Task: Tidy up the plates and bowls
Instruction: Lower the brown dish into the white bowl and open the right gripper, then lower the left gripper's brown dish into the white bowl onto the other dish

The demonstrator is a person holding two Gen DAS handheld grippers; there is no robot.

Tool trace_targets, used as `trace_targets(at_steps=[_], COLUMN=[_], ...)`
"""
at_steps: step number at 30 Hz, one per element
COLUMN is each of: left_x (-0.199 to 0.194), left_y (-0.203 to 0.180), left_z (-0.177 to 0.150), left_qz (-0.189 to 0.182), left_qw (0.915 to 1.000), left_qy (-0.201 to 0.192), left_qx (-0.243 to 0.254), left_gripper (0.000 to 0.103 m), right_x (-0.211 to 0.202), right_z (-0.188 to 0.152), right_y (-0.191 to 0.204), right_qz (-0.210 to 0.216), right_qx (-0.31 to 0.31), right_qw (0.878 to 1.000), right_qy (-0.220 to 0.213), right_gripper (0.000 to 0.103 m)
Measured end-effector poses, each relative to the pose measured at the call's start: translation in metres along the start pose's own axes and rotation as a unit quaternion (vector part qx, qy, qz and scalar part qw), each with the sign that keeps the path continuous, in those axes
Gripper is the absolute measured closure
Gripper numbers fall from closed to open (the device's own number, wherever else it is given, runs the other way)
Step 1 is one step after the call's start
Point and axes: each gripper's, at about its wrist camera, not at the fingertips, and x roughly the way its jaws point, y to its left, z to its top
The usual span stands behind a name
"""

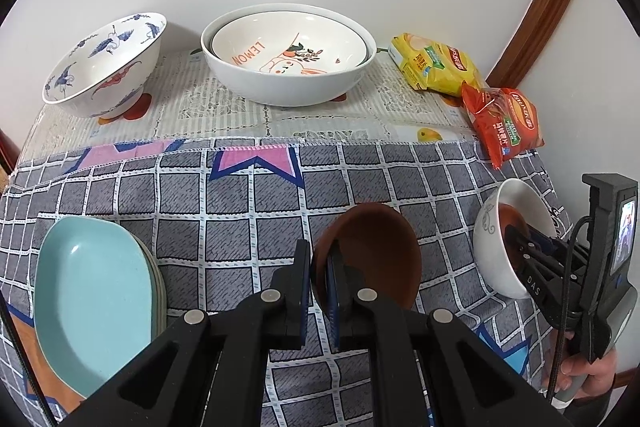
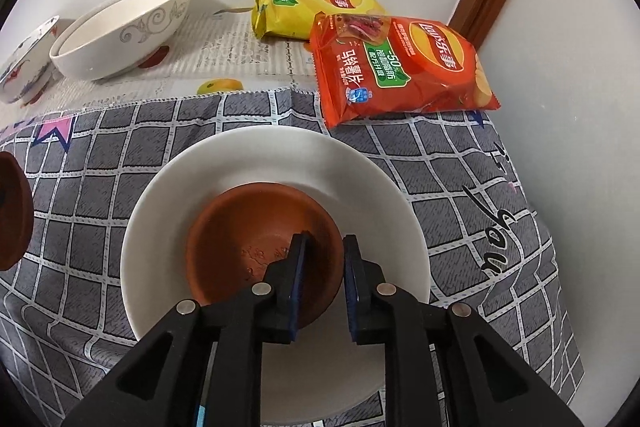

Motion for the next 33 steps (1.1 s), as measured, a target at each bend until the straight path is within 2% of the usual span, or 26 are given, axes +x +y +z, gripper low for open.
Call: trace_targets(at_steps=[9, 11, 18, 20, 22, 27, 33], left_x=[-0.006, -0.008, -0.016, -0.018, -0.02, -0.023, -0.016], left_y=[-0.01, -0.014, -0.036, -0.043, -0.054, -0.08, -0.112], left_z=[0.0, 0.0, -0.001, 0.0, 0.001, 0.002, 0.006], left_qz=[0.003, 0.003, -0.005, -0.01, -0.016, -0.03, -0.04], left_qw=[1.0, 0.9999, 0.9997, 0.9995, 0.9992, 0.9984, 0.9971], left_qy=[-0.004, -0.006, -0.011, -0.012, -0.014, -0.016, -0.011], left_qx=[0.007, 0.01, 0.023, 0.029, 0.034, 0.046, 0.064], left_gripper=[0.095, 0.095, 0.095, 0.095, 0.095, 0.095, 0.095], right_x=[-0.006, -0.009, -0.033, -0.045, -0.056, -0.081, -0.088], right_z=[-0.004, -0.005, -0.013, -0.016, -0.019, -0.027, -0.038], right_y=[-0.001, -0.002, -0.017, -0.024, -0.033, -0.06, -0.09], right_qz=[0.013, 0.019, 0.043, 0.052, 0.062, 0.06, 0.048], right_qx=[-0.006, -0.005, 0.012, 0.018, 0.025, 0.044, 0.072], right_qw=[1.0, 1.0, 0.998, 0.997, 0.996, 0.993, 0.99], right_qy=[-0.011, -0.016, -0.04, -0.051, -0.064, -0.091, -0.109], right_gripper=[0.087, 0.084, 0.083, 0.077, 0.066, 0.065, 0.062])
